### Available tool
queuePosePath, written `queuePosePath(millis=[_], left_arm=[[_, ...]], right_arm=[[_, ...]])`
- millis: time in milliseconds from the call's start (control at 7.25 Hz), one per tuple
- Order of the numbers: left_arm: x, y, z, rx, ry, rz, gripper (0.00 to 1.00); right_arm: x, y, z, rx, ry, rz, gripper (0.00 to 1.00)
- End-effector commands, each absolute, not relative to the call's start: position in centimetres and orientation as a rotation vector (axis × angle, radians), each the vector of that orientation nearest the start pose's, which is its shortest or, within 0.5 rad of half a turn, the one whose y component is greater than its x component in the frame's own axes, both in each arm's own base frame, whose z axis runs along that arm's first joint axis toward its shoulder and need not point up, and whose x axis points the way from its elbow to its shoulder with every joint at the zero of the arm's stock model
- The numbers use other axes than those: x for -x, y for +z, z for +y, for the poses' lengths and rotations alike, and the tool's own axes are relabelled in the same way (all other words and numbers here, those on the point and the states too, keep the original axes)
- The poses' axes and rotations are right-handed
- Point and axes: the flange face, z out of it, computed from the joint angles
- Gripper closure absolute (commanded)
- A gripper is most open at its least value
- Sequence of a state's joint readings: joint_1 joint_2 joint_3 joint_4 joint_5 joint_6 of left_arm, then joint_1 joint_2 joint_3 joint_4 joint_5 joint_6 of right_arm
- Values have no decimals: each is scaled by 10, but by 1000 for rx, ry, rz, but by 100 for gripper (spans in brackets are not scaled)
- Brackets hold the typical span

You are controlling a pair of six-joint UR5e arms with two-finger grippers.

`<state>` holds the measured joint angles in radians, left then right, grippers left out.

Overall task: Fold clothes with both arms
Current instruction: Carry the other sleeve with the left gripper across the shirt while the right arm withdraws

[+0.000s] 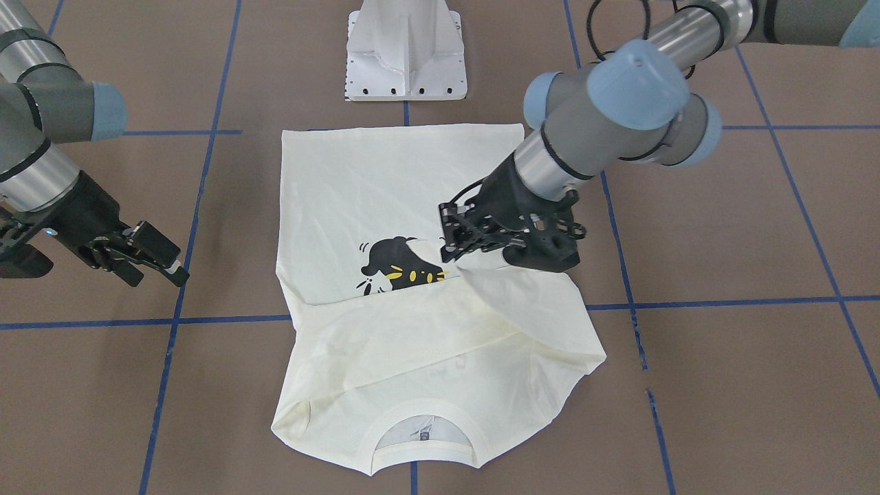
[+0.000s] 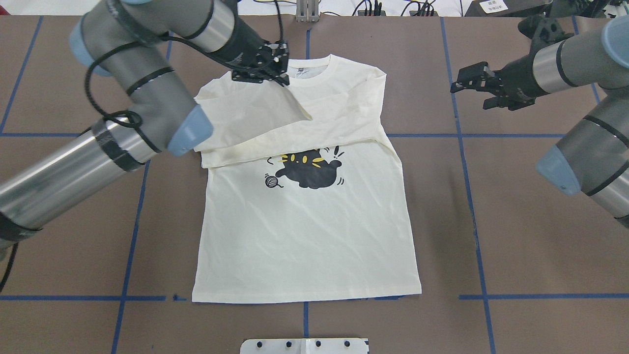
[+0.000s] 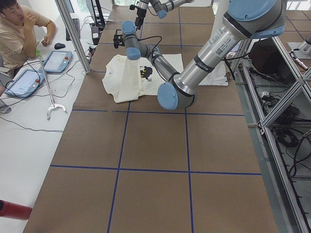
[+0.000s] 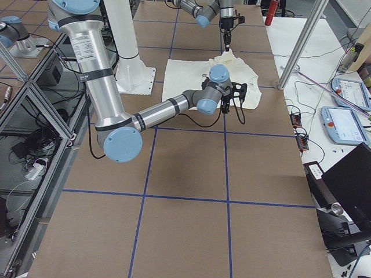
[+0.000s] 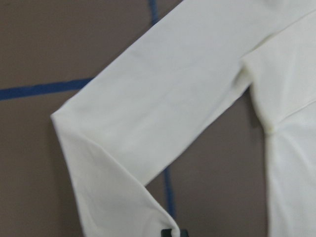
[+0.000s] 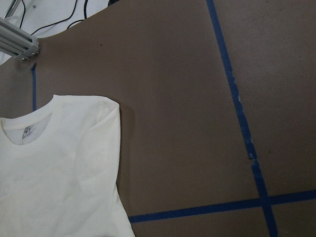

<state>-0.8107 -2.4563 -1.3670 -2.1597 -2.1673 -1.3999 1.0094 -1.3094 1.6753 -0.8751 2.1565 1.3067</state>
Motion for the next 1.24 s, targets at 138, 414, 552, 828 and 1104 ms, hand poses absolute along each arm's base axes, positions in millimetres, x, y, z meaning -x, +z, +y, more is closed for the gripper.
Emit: queuePosePath(millis=[138, 414, 552, 828, 1104], left_arm=[[-578, 66, -565, -240, -224, 1328, 100], [-662, 64, -512, -272, -208, 1320, 100], [-685, 55, -489, -269, -187, 1333, 100], [-695, 74, -494, -285, -198, 1334, 99], [-694, 67, -496, -290, -216, 1361, 24]], right_arm=[[228, 396, -534, -213, 343, -1150, 0], [225, 394, -527, -211, 342, -1155, 0], [225, 397, -526, -206, 344, -1151, 0], [229, 401, -528, -197, 354, -1146, 0], [230, 398, -529, -198, 352, -1148, 0]])
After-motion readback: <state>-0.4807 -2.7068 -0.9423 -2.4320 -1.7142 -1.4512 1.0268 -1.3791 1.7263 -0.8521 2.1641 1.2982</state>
